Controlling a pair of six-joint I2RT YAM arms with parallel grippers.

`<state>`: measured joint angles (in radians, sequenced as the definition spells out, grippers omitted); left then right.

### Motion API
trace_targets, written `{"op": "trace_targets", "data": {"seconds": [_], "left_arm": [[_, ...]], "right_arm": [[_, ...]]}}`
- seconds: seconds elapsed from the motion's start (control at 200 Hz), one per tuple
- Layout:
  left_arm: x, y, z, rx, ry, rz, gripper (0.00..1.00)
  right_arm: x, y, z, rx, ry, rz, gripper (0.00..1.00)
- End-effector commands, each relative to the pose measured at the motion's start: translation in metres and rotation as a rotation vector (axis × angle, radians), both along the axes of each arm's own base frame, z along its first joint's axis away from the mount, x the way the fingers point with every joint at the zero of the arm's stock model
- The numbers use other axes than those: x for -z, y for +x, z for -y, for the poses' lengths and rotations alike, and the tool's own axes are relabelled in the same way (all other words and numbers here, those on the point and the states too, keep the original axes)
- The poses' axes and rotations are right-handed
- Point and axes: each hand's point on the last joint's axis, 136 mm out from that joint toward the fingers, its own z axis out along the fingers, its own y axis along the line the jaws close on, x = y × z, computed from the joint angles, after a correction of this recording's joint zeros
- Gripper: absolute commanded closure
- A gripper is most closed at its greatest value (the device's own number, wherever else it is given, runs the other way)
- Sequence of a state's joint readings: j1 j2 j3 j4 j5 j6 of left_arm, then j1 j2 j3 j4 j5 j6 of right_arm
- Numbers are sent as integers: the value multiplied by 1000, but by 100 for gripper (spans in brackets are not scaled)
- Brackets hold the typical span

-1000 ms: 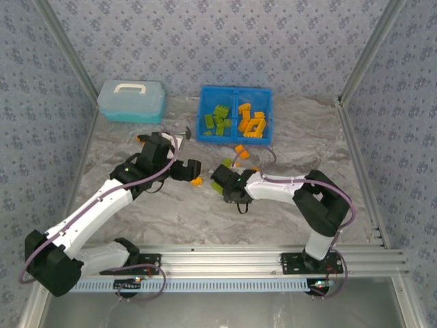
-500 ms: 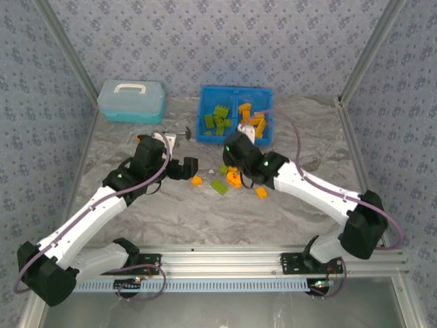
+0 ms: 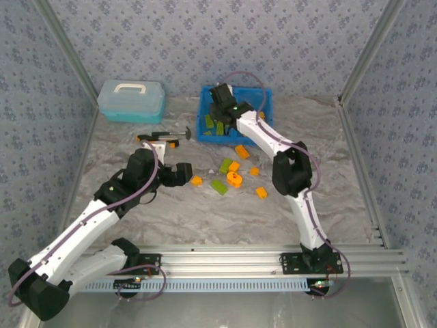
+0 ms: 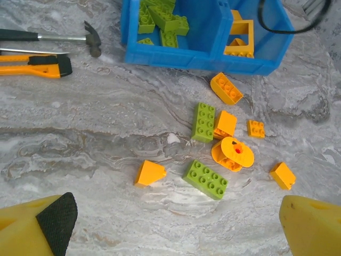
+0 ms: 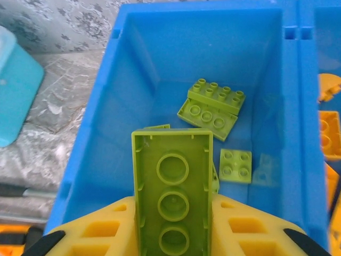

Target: Sort the legos into containers by color

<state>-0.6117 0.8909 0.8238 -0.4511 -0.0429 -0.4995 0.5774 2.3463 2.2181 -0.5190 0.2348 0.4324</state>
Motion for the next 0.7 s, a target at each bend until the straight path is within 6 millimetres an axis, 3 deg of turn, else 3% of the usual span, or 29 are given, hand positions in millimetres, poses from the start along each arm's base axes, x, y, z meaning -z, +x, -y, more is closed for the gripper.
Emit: {"op": "trace_targets", "data": {"seconds": [0.0,0.065,0.145,0.245,0.36,0.485,0.525,0.55,0.56,0.575,0.6,0.645,0.695], "left_arm": [[-1,-2,-4,-24,-9,-2,1],[0,-2,-3,-27,-9,-10,1],[4,-3,-5,-38,-5,-26,1],[10,-4,-5,-44,-1,-47,1],[19,-2,-5,-87,-30,-88,1],[35,-3,-6,-233,-85,-180,1],[39,-4,-1,-270,-104,-206,1],[41,-5,2,-289,-112,-220,1],[42,-6,4,-297,-116,-225,1],[44,-6,6,-313,-120,-233,1],[45,-7,11,-333,-126,-243,1],[49,-9,19,-366,-124,-260,1],[50,-10,30,-402,-124,-279,1]], "right_arm": [[21,6,-10,-43,-25,-66,65],[33,16,-9,-31,-25,-81,55],[32,21,-13,-46,-15,-74,43],[9,20,-20,-92,-6,-27,35],[-31,8,-17,-120,2,2,33],[-81,-26,-6,-140,13,5,32],[-88,-41,-1,-149,7,2,31],[-104,-51,3,-153,19,29,30],[-99,-55,4,-155,13,19,30],[-111,-62,7,-157,24,41,30],[-108,-73,11,-162,20,41,29],[-125,-95,22,-165,35,86,26],[-131,-118,36,-157,40,122,23]]}}
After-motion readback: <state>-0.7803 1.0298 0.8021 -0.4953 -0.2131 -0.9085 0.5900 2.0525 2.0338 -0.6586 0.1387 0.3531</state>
